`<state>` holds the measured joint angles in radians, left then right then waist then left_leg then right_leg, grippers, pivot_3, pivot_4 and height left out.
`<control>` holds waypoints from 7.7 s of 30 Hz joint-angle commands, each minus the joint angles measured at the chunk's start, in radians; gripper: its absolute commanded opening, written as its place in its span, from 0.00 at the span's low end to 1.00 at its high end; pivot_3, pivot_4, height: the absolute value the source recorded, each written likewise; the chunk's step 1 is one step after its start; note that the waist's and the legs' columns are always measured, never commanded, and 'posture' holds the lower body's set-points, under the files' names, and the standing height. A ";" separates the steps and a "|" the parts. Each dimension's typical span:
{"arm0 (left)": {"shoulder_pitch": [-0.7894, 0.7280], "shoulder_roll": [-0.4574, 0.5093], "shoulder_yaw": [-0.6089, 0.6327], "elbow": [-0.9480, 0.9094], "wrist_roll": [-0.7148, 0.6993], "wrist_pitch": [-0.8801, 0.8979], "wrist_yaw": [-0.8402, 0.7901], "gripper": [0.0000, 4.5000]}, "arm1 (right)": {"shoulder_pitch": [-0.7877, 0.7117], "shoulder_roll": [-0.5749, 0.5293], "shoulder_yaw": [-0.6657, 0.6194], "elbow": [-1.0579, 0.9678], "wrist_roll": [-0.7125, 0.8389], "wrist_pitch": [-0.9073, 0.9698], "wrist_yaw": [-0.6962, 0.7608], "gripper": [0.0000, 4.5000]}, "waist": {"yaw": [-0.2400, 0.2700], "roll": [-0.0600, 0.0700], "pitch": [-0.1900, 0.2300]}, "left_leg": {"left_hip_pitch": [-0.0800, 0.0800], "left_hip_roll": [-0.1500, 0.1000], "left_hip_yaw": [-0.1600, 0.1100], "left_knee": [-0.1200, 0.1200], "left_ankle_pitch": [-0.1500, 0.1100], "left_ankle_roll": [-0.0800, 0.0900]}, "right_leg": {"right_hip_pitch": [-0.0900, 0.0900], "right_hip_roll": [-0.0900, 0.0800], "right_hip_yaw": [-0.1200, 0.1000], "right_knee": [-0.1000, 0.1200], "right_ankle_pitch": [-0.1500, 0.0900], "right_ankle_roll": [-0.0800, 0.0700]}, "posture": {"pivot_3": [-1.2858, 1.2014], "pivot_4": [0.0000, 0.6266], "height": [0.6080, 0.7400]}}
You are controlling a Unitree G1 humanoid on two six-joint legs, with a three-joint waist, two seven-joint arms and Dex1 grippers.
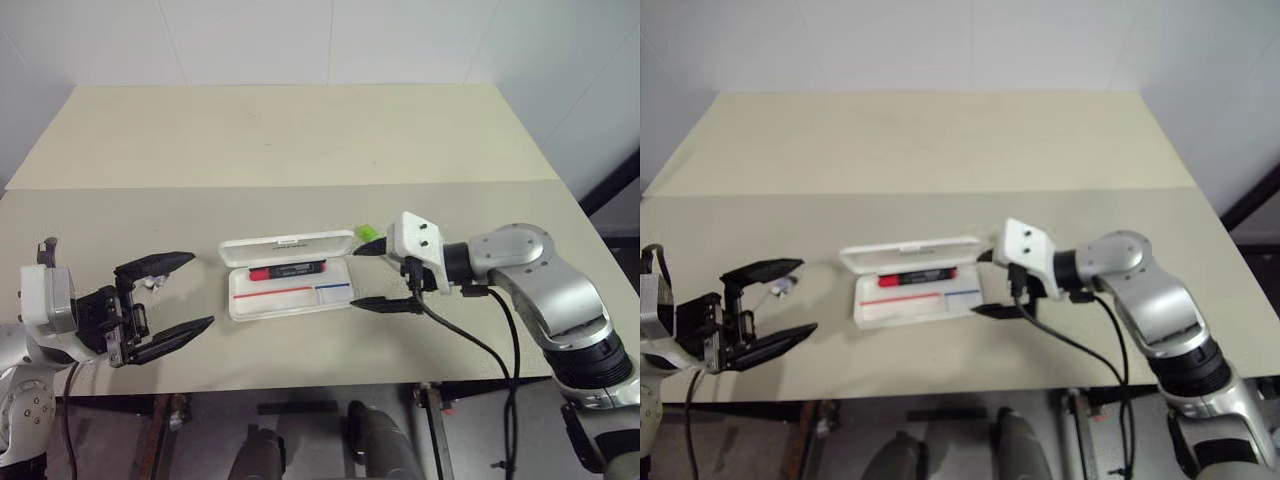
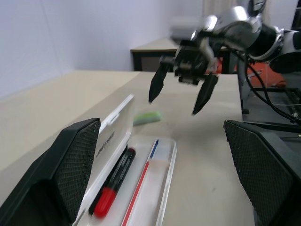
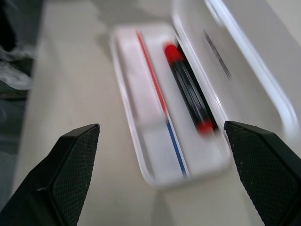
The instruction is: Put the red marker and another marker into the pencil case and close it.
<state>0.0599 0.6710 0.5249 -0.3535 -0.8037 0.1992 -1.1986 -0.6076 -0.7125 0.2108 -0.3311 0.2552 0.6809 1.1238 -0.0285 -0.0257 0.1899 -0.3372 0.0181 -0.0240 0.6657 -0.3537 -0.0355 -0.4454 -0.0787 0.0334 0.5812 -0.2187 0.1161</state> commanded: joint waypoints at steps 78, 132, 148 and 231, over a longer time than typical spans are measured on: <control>-0.005 0.057 0.016 -0.019 -0.142 0.142 -0.009 1.00 | -0.237 0.168 -0.258 -0.103 0.472 0.315 -0.337 0.25 | -0.003 0.002 0.001 | -0.019 -0.001 -0.003 -0.003 0.003 0.002 | -0.018 0.000 0.001 -0.006 0.006 0.001 | 0.52 0.24 1.00; 0.106 0.073 0.153 0.204 -0.079 -0.015 -0.204 1.00 | -0.257 0.435 0.423 0.282 -0.236 -0.268 -0.138 0.25 | -0.026 0.000 0.000 | -0.015 -0.001 -0.002 0.001 0.004 0.001 | -0.017 0.001 0.001 0.004 0.005 -0.002 | 0.52 0.24 1.00; 0.099 0.072 0.155 0.192 -0.083 -0.016 -0.184 1.00 | -0.232 0.420 0.414 0.277 -0.292 -0.312 -0.049 0.95 | -0.028 0.000 0.000 | -0.015 -0.001 -0.002 0.002 0.004 0.001 | -0.017 0.001 0.001 0.005 0.005 -0.002 | 0.52 0.24 1.00; -0.160 0.050 -0.115 0.511 0.375 0.242 0.550 0.48 | -0.068 0.124 -0.135 -0.059 0.293 -0.057 -0.151 1.00 | 0.000 -0.001 0.000 | 0.001 -0.001 -0.004 -0.001 0.002 0.000 | 0.000 0.001 0.000 0.001 0.005 -0.001 | 0.52 0.24 1.00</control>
<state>-0.1035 0.7098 0.4137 0.1504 -0.4362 0.4436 -0.6291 -0.6697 -0.5789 0.0783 -0.3563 0.5478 0.6350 0.9798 -0.0281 -0.0268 0.1897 -0.3363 0.0174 -0.0279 0.6647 -0.3515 -0.0355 -0.4456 -0.0778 0.0334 0.5820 -0.2142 0.1147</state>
